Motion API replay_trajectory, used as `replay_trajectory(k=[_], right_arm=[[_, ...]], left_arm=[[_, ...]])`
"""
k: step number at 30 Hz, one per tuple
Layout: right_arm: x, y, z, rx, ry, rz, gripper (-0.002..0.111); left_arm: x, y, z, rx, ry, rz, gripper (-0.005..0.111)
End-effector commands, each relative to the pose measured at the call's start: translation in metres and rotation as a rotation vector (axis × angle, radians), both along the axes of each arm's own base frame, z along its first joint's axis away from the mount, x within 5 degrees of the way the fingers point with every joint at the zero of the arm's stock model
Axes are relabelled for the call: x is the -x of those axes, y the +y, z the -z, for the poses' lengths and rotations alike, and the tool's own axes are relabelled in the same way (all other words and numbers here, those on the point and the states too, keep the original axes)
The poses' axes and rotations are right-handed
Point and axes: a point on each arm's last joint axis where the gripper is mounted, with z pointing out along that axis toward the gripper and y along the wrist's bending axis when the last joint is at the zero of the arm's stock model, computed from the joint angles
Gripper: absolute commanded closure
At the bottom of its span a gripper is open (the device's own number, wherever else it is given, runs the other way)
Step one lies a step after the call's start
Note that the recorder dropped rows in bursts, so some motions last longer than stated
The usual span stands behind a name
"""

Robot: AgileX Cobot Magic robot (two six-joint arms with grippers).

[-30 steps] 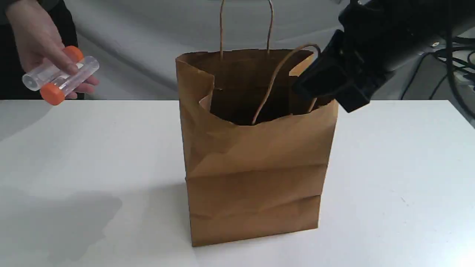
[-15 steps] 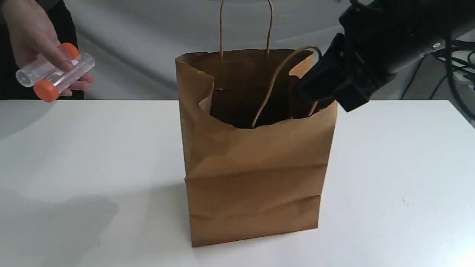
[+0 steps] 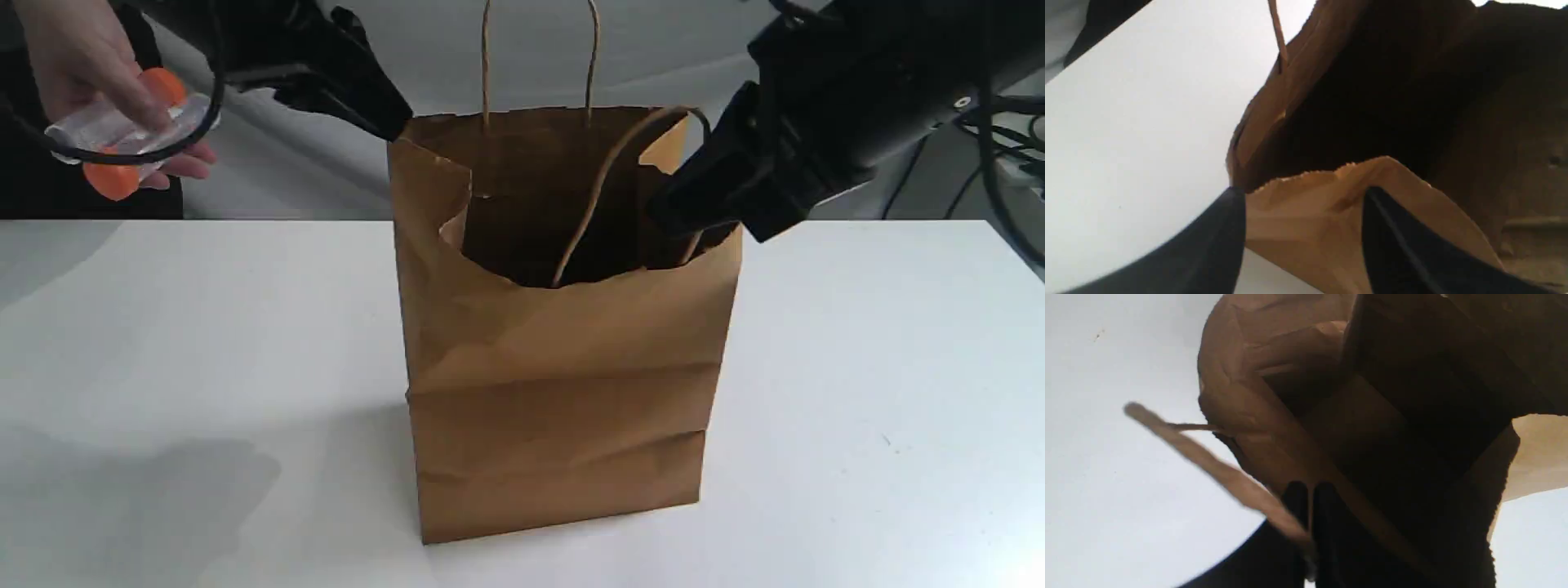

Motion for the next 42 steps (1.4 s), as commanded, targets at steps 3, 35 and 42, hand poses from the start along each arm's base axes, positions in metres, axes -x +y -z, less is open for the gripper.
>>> replay_trajectory(k=[3,35,42], right_arm=[[0.001,0.001,0.003,0.006,0.025,0.009,0.108],[0.001,0.001,0.003,0.004,0.03,0.016,0.108],[0.001,0.001,0.003,-0.003,0.044,0.034,0.108]], left_arm=[[-0.012,-0.004,0.01,0.004,-0.033,-0.01,0.06],[-0.061,-0.025,0.068,0.06,0.104,0.039,0.066],[-0.065,-0.028,0.065,0.119,0.084,0.023,0.107]])
